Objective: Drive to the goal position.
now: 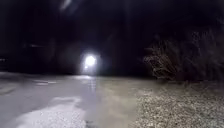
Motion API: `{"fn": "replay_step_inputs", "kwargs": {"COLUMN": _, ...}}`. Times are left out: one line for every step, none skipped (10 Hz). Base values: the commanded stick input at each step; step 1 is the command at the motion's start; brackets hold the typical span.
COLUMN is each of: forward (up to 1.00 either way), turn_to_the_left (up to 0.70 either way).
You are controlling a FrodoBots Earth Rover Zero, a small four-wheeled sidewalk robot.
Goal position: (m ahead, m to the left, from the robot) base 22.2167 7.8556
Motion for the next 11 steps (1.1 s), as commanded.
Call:
{"fn": "replay_step_inputs", "kwargs": {"forward": 0.2, "turn_to_the_left": 0.0}}
{"fn": "replay_step_inputs", "kwargs": {"forward": 0.2, "turn_to_the_left": 0.0}}
{"fn": "replay_step_inputs", "kwargs": {"forward": 0.22, "turn_to_the_left": 0.0}}
{"fn": "replay_step_inputs", "kwargs": {"forward": 0.23, "turn_to_the_left": 0.0}}
{"fn": "replay_step_inputs", "kwargs": {"forward": 0.24, "turn_to_the_left": 0.0}}
{"fn": "replay_step_inputs", "kwargs": {"forward": 0.29, "turn_to_the_left": 0.0}}
{"fn": "replay_step_inputs", "kwargs": {"forward": 0.3, "turn_to_the_left": 0.0}}
{"fn": "replay_step_inputs", "kwargs": {"forward": 0.3, "turn_to_the_left": 0.0}}
{"fn": "replay_step_inputs", "kwargs": {"forward": 0.31, "turn_to_the_left": 0.0}}
{"fn": "replay_step_inputs", "kwargs": {"forward": 0.35, "turn_to_the_left": 0.0}}
{"fn": "replay_step_inputs", "kwargs": {"forward": 0.36, "turn_to_the_left": 0.0}}
